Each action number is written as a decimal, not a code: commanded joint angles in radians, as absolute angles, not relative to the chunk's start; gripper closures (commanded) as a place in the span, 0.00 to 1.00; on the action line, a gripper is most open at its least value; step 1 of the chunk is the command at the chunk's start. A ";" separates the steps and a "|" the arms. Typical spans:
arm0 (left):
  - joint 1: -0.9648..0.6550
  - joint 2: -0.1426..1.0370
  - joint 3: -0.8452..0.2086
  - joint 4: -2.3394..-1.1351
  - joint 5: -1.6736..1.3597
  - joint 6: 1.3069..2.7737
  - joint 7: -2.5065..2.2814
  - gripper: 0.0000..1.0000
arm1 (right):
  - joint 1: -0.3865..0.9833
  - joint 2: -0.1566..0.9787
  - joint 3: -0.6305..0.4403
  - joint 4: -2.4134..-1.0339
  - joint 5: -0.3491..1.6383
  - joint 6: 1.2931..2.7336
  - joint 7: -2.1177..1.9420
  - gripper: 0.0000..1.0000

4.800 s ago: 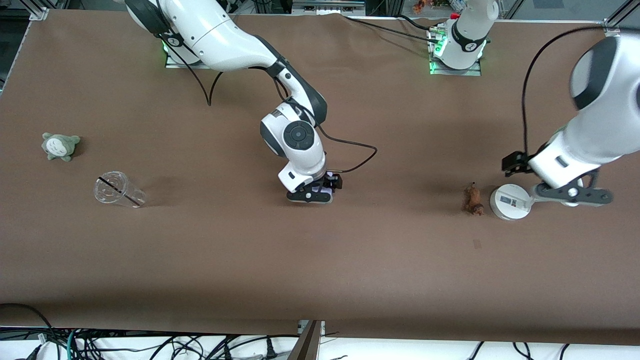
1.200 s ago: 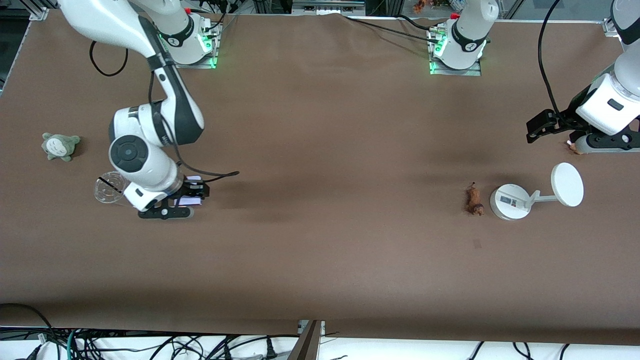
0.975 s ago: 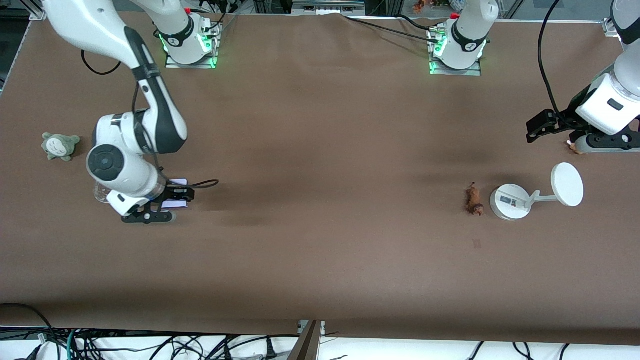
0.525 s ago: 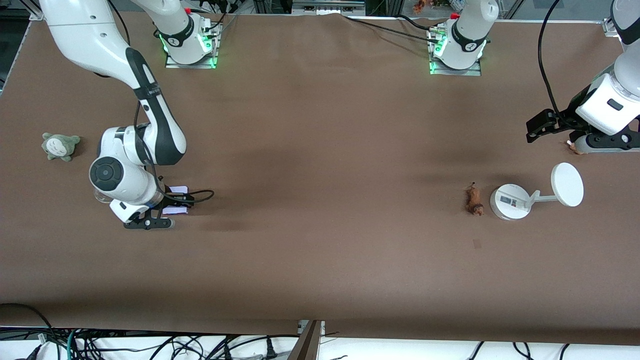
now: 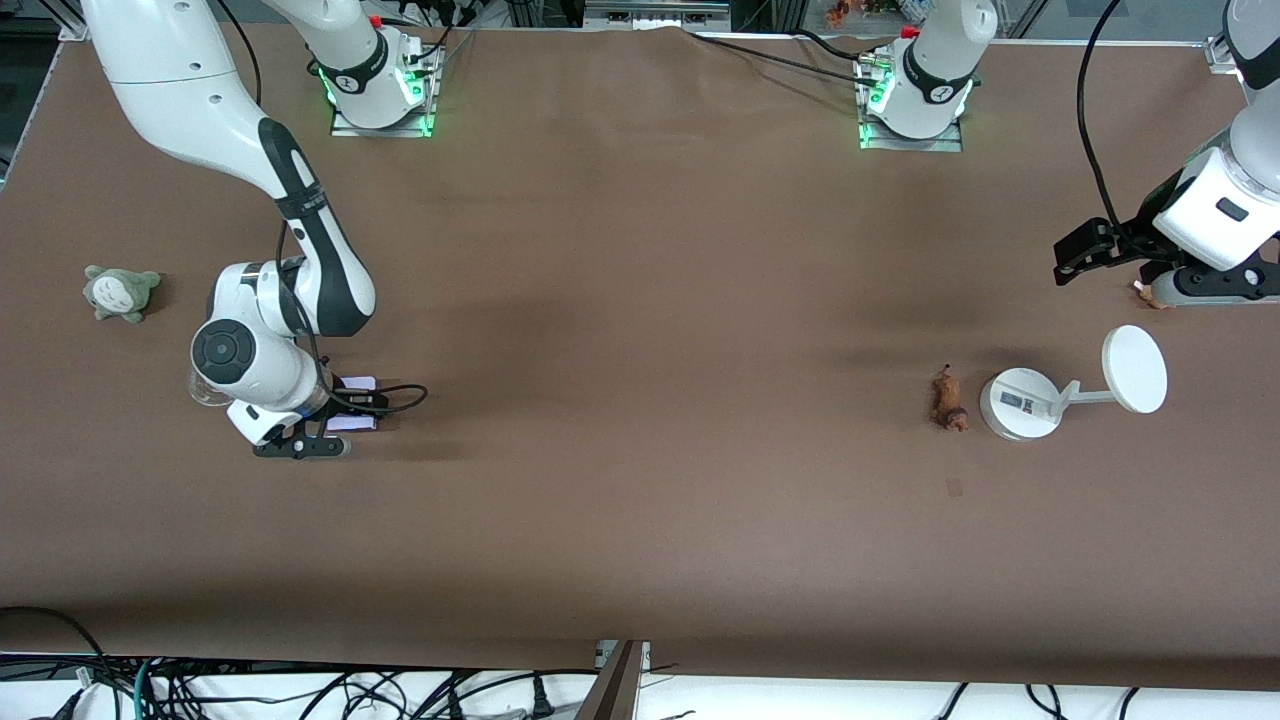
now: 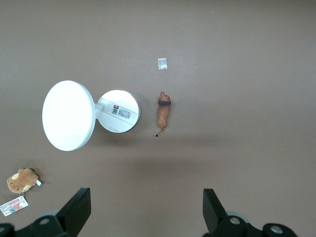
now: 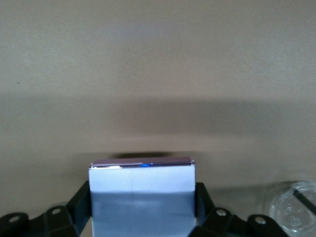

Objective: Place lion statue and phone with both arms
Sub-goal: 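Lower the phone beside the cup and open the right gripper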

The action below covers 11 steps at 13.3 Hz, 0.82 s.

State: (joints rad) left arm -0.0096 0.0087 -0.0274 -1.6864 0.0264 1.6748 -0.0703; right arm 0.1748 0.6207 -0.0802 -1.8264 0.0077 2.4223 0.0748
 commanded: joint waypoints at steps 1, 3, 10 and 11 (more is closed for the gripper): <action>-0.012 -0.006 -0.020 -1.697 0.000 1.667 -0.058 0.00 | 0.163 0.618 -0.074 -1.847 0.031 2.451 0.046 0.73; -0.012 -0.006 -0.021 -1.697 0.002 1.667 -0.060 0.00 | 0.163 0.636 -0.074 -1.847 0.031 2.476 0.046 0.73; -0.014 -0.006 -0.025 -1.697 0.002 1.667 -0.063 0.00 | 0.137 0.657 -0.074 -1.847 0.031 2.502 0.015 0.40; -0.014 -0.006 -0.025 -1.697 0.002 1.667 -0.063 0.00 | 0.135 0.657 -0.074 -1.847 0.031 2.502 0.015 0.19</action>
